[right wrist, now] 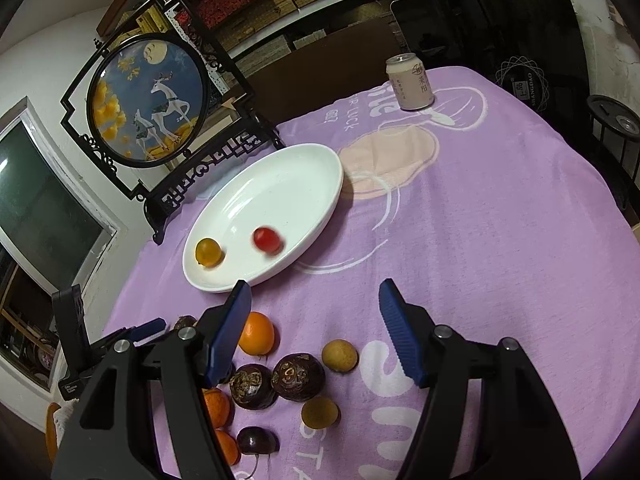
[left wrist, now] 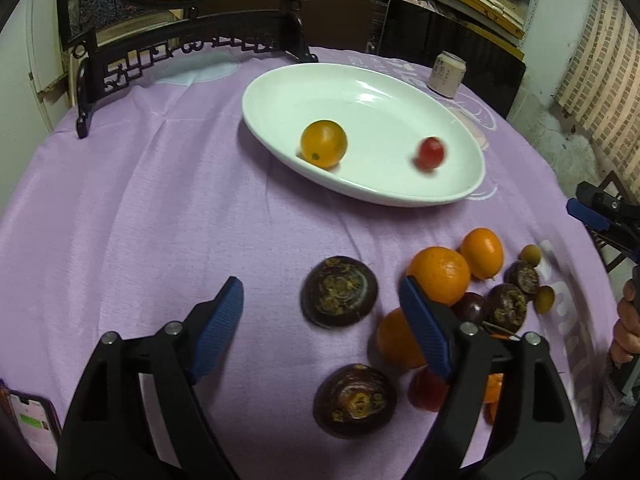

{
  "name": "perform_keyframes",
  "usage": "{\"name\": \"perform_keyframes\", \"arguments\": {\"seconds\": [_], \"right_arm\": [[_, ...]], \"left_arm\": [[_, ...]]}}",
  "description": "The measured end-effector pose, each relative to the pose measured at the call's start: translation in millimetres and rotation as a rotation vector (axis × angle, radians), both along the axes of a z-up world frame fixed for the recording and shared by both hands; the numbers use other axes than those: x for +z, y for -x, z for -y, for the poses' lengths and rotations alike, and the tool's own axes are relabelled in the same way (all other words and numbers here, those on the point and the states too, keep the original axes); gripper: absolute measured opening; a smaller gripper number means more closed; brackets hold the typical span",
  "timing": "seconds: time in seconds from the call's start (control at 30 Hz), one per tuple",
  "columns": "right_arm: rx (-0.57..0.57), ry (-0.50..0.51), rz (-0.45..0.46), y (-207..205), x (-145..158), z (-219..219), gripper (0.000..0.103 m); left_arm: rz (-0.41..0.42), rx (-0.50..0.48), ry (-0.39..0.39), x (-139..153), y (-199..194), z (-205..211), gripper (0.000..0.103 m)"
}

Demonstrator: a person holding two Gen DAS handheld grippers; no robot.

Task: Organize fruits
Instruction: 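Grasp a dark brown mangosteen with the left tool, then grasp a small tan fruit with the right tool while the left tool carries the mangosteen to the plate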

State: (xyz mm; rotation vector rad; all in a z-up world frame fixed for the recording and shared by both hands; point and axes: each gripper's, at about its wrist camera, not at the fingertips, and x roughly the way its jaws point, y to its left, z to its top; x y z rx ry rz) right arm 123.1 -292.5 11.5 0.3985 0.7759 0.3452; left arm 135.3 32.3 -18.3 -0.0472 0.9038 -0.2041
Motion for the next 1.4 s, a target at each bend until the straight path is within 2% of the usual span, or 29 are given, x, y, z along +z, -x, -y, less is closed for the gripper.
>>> {"name": "perform_keyframes", "arguments": {"seconds": [0.07,0.1,0.13,0.23,0.33,0.47,0.57,0.67,0.8,0.9,0.97,1.03,1.2,1.3,1.4], "right_arm": [[-0.002,0.003,-0.004,-1,-2,0,0.067],[-0.003,0.003,-0.006,-1,-2,0,0.067],[-0.006,0.001,-0.008,-1,-3,1,0.067],[-0.014,-0.009,-0.009,-1,-3,4,0.067],[-0.017,-0.019,-0.009,-2,-2,6,0.067],[-0.014,-0.021,-0.011,-1,-2,5,0.067],[-0.007,-0.014,-0.012,-1,-2,3,0.067],[0.000,-0.008,-0.011,-1,-2,1,0.067],[0.010,-0.001,-0.013,0,-3,-2,0.067],[0.028,0.020,-0.017,0,-4,-9,0.067],[0.052,0.056,-0.022,0,-5,-17,0.067],[0.078,0.096,-0.030,0,-7,-26,0.067],[0.125,0.155,-0.084,-4,-20,-35,0.067],[0.115,0.134,-0.116,-7,-27,-26,0.066],[0.106,0.121,-0.133,-7,-31,-19,0.057]], "left_arm": [[0.005,0.023,-0.037,0,-2,-3,0.084],[0.003,0.037,-0.049,-1,-4,-7,0.090],[-0.001,0.047,-0.047,-2,-6,-11,0.092],[-0.006,0.122,-0.039,-1,-11,-31,0.092],[-0.003,0.158,-0.018,3,-12,-42,0.089],[-0.008,0.117,0.025,6,-9,-37,0.089],[-0.008,0.069,-0.012,3,-6,-22,0.089],[-0.017,0.065,-0.043,-4,-7,-16,0.089],[-0.023,0.065,-0.082,-11,-11,-12,0.080],[0.005,0.054,-0.145,-13,-10,-4,0.072],[0.013,0.046,-0.141,-12,-11,-2,0.067],[0.018,0.048,-0.137,-11,-11,-3,0.055],[0.019,0.067,-0.102,-9,-12,-10,0.042],[0.011,0.072,-0.064,-8,-13,-15,0.041],[0.008,0.072,-0.055,-7,-13,-17,0.041]]}}
